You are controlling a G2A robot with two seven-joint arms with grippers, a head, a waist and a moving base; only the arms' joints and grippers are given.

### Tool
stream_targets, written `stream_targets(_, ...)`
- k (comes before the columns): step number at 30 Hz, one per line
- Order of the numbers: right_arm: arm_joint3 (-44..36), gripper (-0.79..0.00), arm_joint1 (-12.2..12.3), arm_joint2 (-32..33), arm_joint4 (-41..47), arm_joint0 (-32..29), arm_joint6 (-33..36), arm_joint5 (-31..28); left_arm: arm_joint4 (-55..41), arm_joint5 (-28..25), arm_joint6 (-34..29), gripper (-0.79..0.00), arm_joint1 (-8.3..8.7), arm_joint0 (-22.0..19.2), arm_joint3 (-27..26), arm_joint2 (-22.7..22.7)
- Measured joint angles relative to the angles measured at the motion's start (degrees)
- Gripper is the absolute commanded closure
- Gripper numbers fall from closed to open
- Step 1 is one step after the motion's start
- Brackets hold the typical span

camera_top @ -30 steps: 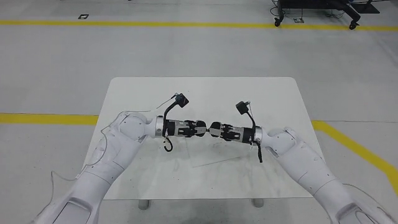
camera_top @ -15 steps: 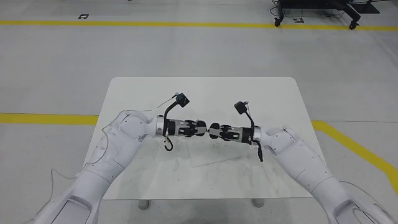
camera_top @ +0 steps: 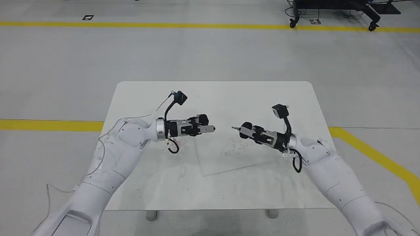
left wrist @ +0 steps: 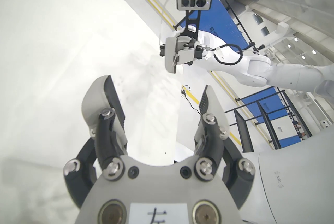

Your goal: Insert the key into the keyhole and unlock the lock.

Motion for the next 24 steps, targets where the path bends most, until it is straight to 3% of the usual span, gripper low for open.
stream_targets(3, -3.57, 0.0, 1.05, 4.32, -1.17, -3.9, -1.58, 0.0, 0.75, 0.9, 1.16, -0.785, 0.16, 0.2, -0.25, -0.6)
stream_targets(10, -3.78, 0.0, 1.08, 4.65, -1.12, -4.16, -1.7, 0.0, 0.89, 0.67, 1.15, -0.785, 0.18, 0.3, -0.51, -0.55)
stream_targets(13, -3.78, 0.0, 1.09, 4.66, -1.12, -4.17, -1.7, 0.0, 6.92, 0.5, 4.59, -0.785, 1.19, 2.56, -4.32, -2.77)
stream_targets(16, -3.78, 0.0, 1.09, 4.66, -1.12, -4.17, -1.7, 0.0, 16.9, 0.83, 8.67, -0.785, 3.5, 8.59, -12.48, -8.92)
stream_targets(19, -3.78, 0.0, 1.08, 4.66, -1.12, -4.17, -1.7, 0.0, 27.2, 3.19, 10.46, -0.785, 6.01, 18.52, -25.09, -17.0)
stream_targets(21, -3.78, 0.0, 1.09, 4.66, -1.12, -4.17, -1.7, 0.0, 33.39, 5.67, 9.07, -0.785, 7.32, 26.03, -34.03, -22.05)
stream_targets(24, -3.78, 0.0, 1.09, 4.66, -1.12, -4.17, -1.7, 0.0, 42.27, 12.69, 3.37, -0.785, 8.43, 34.29, -44.05, -26.04)
